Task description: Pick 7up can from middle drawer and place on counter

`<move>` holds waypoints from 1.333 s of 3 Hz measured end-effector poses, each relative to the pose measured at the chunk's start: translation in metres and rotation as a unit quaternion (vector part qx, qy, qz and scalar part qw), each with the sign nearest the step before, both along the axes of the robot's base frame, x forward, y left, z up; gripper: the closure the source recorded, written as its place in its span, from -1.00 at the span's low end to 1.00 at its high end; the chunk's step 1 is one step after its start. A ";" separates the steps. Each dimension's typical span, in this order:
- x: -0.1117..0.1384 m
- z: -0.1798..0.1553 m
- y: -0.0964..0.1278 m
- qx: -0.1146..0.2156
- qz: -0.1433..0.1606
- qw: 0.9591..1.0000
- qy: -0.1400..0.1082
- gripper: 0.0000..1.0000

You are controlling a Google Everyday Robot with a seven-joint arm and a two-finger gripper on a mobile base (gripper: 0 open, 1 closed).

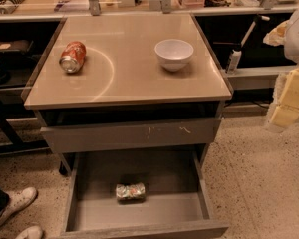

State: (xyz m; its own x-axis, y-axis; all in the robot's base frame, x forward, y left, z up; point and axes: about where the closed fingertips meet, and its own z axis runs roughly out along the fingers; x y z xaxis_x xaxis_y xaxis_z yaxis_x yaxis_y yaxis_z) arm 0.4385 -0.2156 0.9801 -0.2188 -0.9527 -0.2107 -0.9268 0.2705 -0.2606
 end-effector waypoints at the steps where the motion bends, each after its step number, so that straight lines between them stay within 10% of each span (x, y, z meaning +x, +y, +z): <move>1: 0.000 0.000 0.000 0.000 0.000 1.000 0.000 -1.00; 4: 0.003 -0.128 0.047 -0.030 0.014 0.999 0.001 -1.00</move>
Offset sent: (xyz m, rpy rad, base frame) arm -0.0102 0.0195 -0.0615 -0.0680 0.0099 0.0098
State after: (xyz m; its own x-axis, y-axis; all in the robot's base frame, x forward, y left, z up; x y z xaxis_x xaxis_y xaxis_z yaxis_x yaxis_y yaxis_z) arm 0.4416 -0.1688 0.8517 -0.1923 -0.9694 -0.1528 -0.9341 0.2285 -0.2744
